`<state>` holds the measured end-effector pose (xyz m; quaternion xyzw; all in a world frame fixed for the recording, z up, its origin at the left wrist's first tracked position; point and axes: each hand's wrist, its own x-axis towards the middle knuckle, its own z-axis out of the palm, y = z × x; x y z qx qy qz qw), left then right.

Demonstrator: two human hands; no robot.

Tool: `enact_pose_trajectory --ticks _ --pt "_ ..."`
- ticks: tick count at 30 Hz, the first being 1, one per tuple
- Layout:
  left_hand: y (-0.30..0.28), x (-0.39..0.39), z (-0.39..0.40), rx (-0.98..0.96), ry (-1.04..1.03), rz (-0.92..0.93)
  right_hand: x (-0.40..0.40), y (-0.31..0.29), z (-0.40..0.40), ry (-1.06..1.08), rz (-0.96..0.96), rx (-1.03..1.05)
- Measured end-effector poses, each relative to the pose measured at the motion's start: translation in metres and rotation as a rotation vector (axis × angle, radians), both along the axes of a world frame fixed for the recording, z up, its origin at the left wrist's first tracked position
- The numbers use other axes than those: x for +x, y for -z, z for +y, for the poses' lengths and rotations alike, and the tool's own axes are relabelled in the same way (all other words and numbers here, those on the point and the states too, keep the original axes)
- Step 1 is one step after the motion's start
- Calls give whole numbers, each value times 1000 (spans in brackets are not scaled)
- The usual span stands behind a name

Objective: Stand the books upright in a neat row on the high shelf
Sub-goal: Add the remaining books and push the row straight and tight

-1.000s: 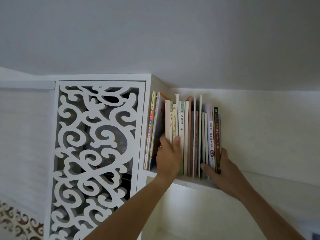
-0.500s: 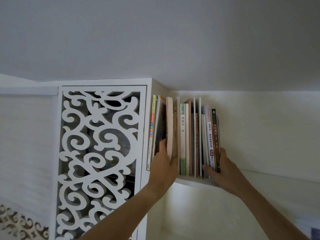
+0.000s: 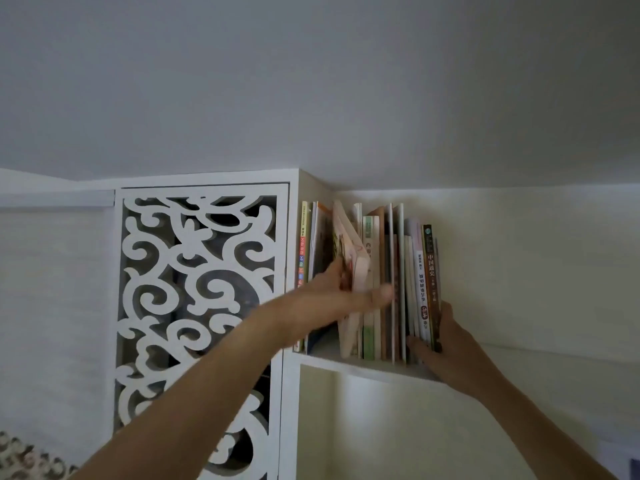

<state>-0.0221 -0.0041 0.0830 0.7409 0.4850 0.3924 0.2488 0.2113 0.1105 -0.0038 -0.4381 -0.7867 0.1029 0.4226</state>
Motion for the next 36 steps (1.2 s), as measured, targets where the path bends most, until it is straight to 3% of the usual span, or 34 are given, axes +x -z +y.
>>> enact_pose_trajectory --ticks 3,7,10,13,16,18,23,26,28,30,34,36 --pt "65 3 33 255 -130 205 0 0 -1 -8 19 -4" --pt "101 2 56 354 -177 -190 1 1 -2 -29 21 -14" --pt "80 7 48 372 -384 -252 1 0 -1 -49 18 -12" --pt "21 9 36 236 -469 -246 2 1 1 -53 11 -8" --pt "-33 3 20 139 -365 -391 2 1 5 -41 -1 0" --pt "-44 3 17 189 -302 -347 2 1 5 -37 -4 0" --pt "9 16 50 289 -298 -93 2 2 6 -11 7 9" --pt "40 11 64 191 16 -132 2 2 5 -22 16 -2" --pt "58 4 73 299 119 -17 2 2 5 -24 37 -13" --pt "68 0 79 485 -14 28 3 2 7 -14 47 -20" --pt "57 5 74 667 -341 -205 2 2 6 -9 27 -1" --pt "34 5 72 821 -502 -198 2 2 6 -18 23 13"
